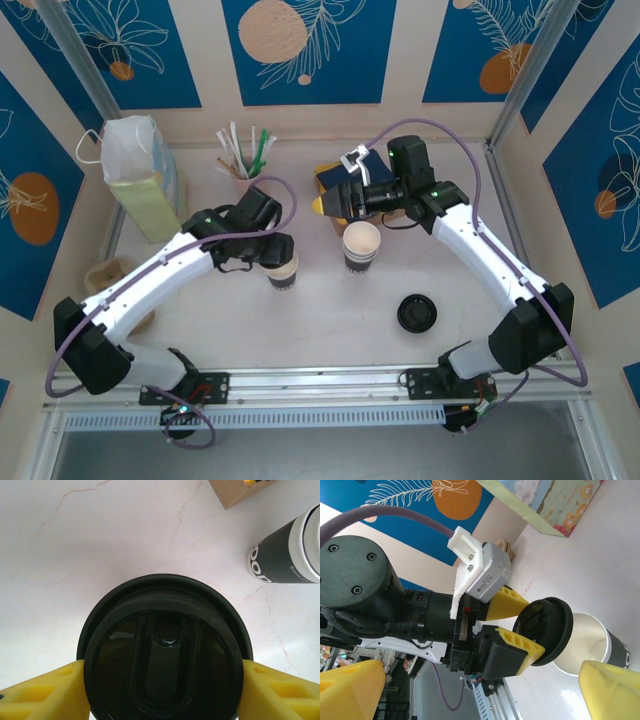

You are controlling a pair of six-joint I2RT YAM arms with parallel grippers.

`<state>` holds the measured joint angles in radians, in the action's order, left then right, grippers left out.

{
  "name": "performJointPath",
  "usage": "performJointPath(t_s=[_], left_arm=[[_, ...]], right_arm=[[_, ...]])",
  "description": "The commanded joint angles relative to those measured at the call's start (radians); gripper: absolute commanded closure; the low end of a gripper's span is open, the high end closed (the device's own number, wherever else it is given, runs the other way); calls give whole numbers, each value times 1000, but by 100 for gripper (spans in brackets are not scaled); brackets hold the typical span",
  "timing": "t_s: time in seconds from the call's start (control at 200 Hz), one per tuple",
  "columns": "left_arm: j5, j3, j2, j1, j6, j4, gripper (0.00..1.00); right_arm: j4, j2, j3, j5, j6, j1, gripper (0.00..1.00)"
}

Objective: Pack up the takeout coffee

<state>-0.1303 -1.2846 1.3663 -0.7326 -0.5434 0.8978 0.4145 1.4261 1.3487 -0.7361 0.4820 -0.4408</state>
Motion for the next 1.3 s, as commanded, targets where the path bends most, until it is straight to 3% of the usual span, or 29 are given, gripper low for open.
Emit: performJointPath(t_s=[0.0,0.435,1.295], left_arm=[[-50,10,30,-20,37,-13,34],[-103,33,88,-41,56,-20,34],[-94,53,131,-60,72,-40,32]], right_arm=[[43,-37,-17,11,-33,5,1],[84,-53,-48,53,-58,8,1],[150,-35,-62,154,-95,10,1]])
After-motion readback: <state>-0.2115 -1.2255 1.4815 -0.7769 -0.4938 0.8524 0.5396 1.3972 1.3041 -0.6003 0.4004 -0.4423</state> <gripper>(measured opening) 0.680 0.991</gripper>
